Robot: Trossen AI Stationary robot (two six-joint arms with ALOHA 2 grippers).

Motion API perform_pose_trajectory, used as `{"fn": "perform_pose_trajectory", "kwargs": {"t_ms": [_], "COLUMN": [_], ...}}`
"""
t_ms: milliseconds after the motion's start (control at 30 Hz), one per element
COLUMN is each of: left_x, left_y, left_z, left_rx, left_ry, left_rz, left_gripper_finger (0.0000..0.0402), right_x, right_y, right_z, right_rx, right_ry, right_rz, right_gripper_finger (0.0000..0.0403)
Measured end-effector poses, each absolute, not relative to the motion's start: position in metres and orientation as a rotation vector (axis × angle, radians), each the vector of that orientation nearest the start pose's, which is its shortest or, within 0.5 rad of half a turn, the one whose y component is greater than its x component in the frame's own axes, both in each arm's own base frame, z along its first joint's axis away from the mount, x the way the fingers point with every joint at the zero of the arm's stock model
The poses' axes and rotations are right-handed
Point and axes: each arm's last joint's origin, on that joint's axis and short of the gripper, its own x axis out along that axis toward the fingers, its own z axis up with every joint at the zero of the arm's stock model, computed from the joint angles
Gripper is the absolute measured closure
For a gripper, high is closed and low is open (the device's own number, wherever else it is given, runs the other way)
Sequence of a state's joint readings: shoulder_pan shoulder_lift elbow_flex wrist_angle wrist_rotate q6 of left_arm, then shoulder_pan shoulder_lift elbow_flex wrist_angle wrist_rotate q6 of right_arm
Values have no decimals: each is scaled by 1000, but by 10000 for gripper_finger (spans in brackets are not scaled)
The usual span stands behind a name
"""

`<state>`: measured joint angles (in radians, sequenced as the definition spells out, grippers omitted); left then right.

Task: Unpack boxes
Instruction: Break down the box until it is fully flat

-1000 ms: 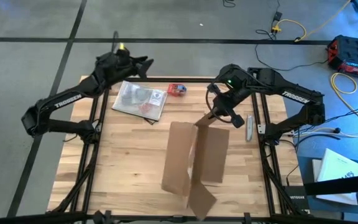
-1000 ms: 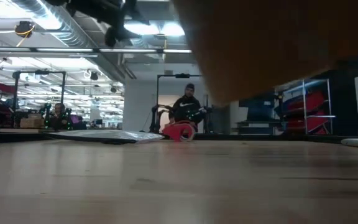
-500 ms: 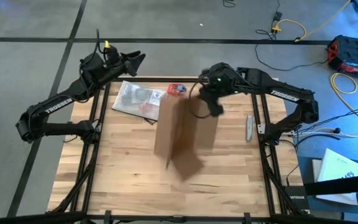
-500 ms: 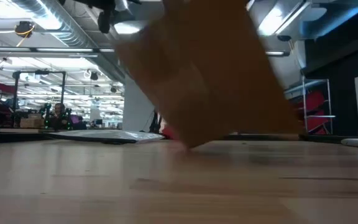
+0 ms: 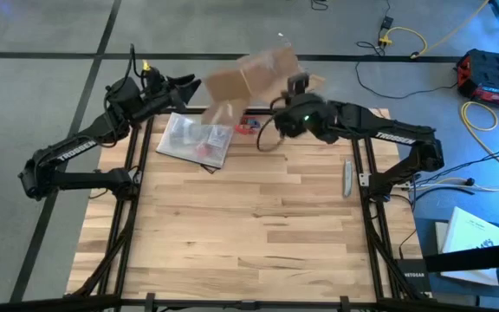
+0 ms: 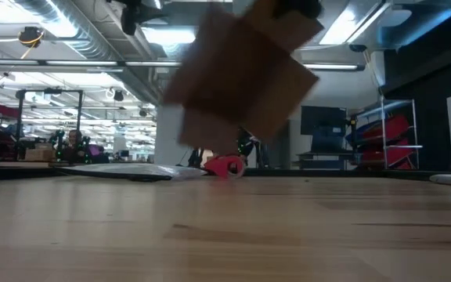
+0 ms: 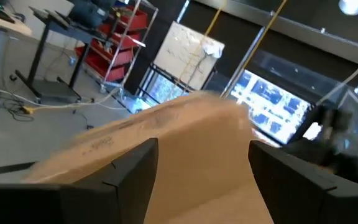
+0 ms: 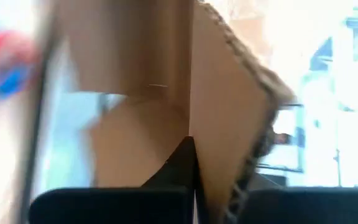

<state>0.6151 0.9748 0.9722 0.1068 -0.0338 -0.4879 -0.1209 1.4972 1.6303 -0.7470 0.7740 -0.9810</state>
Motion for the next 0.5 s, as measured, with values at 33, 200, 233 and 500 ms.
{"fn": "perform_pose_trajectory", "kwargs": {"t_ms": [33, 200, 233, 500], "left_x": [174, 181, 182, 189], "left_y": [122, 112, 110, 98], "left_z": [391, 383, 381, 372], "left_rx": [-440, -423, -421, -398], "left_ry": [-246, -140, -120, -7], "left_rz": [604, 574, 566, 520], "left_gripper_finger": [163, 163, 163, 163], "right_x": [301, 299, 299, 293], "right_y": [-52, -23, -19, 0], "right_z": [399, 338, 326, 273], "right_rx": [-1089, -1040, -1027, -950], "right_ry": [1039, 1212, 1226, 1268], "right_rz": [-447, -114, -75, 0], "right_gripper_finger": [403, 403, 403, 403]}}
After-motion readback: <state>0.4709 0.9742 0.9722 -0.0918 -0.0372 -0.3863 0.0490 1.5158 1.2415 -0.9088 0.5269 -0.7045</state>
